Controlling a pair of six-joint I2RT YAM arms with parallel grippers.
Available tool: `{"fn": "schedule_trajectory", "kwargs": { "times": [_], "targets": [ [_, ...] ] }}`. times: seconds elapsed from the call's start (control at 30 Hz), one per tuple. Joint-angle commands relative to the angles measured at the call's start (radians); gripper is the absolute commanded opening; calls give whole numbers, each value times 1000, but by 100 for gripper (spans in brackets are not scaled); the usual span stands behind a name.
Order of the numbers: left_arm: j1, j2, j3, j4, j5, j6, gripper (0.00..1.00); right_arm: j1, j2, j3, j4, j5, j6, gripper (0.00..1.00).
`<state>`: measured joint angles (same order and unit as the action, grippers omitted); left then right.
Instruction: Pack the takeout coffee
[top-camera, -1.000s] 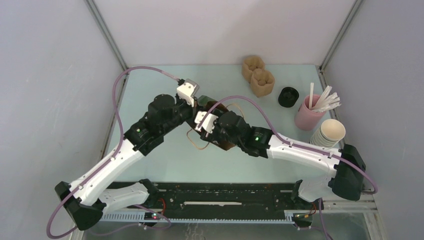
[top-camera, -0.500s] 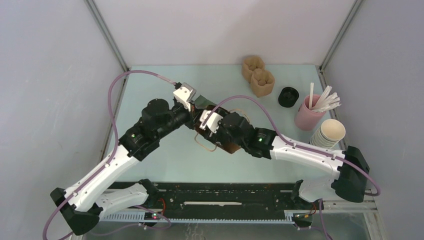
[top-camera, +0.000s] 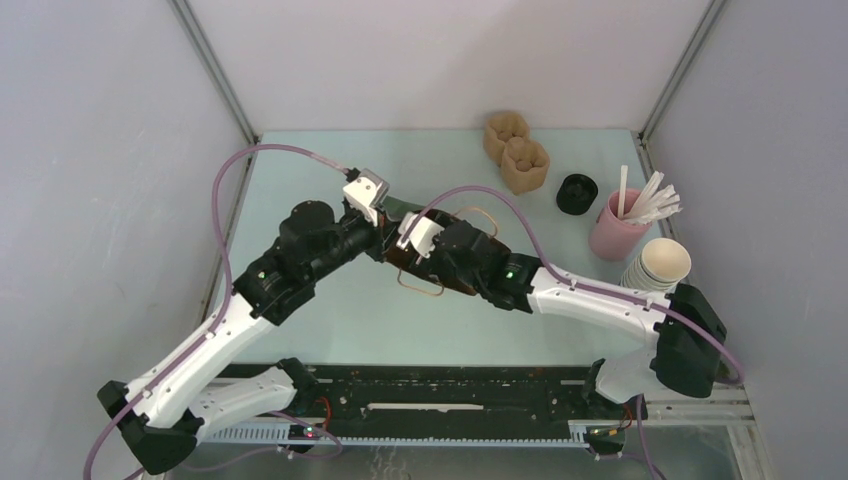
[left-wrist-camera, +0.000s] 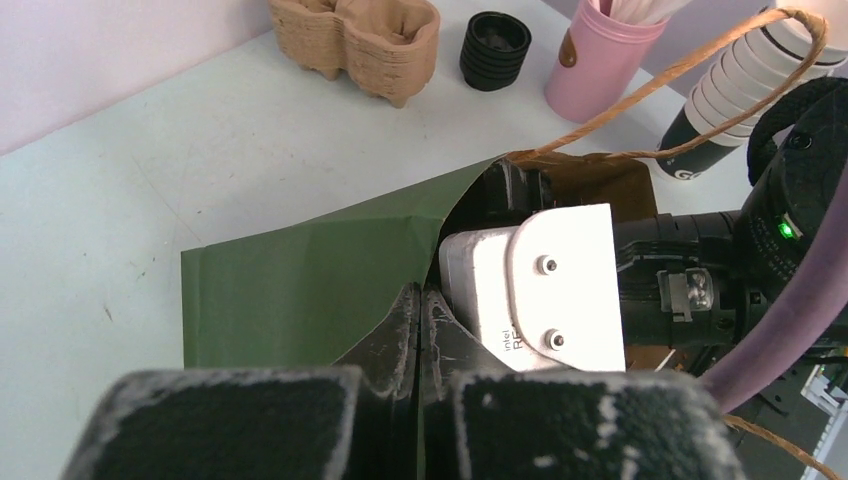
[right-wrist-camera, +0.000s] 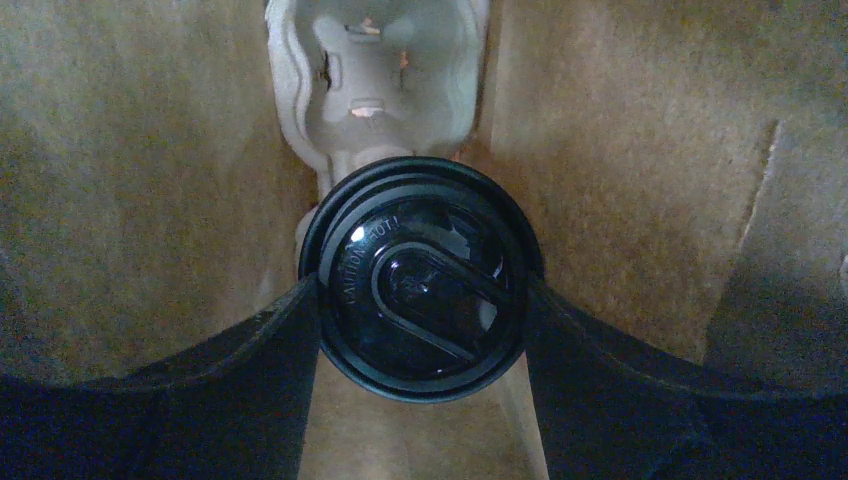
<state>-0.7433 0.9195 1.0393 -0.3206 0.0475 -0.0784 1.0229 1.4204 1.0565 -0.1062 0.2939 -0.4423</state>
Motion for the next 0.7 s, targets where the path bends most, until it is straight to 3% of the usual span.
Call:
{"fn": "schedule_trajectory", "kwargs": {
  "times": [0.0,0.67],
  "targets": [
    [-11,-21,-13,4,26,11,0,8,28,5,141,-7,-31,29],
    [-10,-66,-50,-53,-23,4,0,26,99,-53,163,-3,0,30]
  ]
}}
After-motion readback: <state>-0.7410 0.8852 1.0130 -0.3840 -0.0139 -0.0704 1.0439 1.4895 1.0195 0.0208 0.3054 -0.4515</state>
